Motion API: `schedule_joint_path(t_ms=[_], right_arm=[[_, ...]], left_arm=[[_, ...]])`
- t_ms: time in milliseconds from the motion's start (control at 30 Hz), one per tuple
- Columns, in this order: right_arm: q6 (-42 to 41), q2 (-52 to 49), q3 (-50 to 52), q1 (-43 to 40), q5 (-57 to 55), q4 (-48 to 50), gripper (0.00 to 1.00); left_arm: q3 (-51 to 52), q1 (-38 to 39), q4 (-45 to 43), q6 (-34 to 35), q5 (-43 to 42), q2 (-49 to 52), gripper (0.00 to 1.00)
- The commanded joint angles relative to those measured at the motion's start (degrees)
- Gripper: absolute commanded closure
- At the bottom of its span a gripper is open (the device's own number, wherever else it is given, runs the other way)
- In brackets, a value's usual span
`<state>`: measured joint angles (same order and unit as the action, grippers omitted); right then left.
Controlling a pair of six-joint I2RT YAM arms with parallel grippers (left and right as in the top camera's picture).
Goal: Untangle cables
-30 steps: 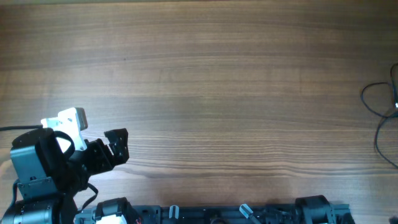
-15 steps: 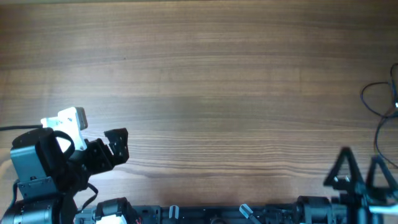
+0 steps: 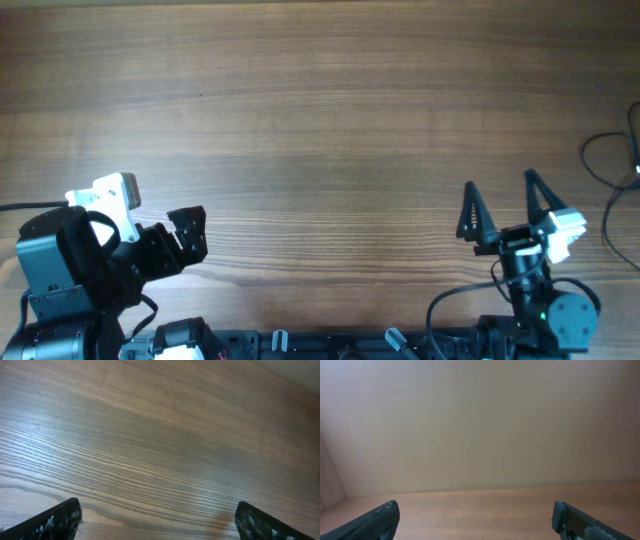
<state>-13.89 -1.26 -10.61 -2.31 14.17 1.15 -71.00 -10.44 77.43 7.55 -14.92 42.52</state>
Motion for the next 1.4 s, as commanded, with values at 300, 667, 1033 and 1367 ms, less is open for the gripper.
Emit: schedule_joint_path(t_ms=[300, 667, 1033, 1367], right_arm=[[-5.0, -0.1, 7.5, -0.2, 4.0, -6.8, 0.00], [-5.6, -0.5, 7.5, -0.2, 3.9, -6.6, 0.00], [-5.7, 1.0, 7.5, -0.2, 3.9, -6.6, 0.00], [-5.7, 1.0, 7.5, -0.2, 3.9, -6.6, 0.00]], left_arm=[[-0.2, 0.2, -0.2, -1.2, -0.7, -0.2, 0.00], [-0.2, 0.2, -0.2, -1.2, -0.7, -0.2, 0.00], [-0.2, 0.2, -0.3, -1.2, -0.7, -5.0, 0.00], [-0.2, 0.2, 3.4, 6.7, 0.2, -29.6, 0.00]])
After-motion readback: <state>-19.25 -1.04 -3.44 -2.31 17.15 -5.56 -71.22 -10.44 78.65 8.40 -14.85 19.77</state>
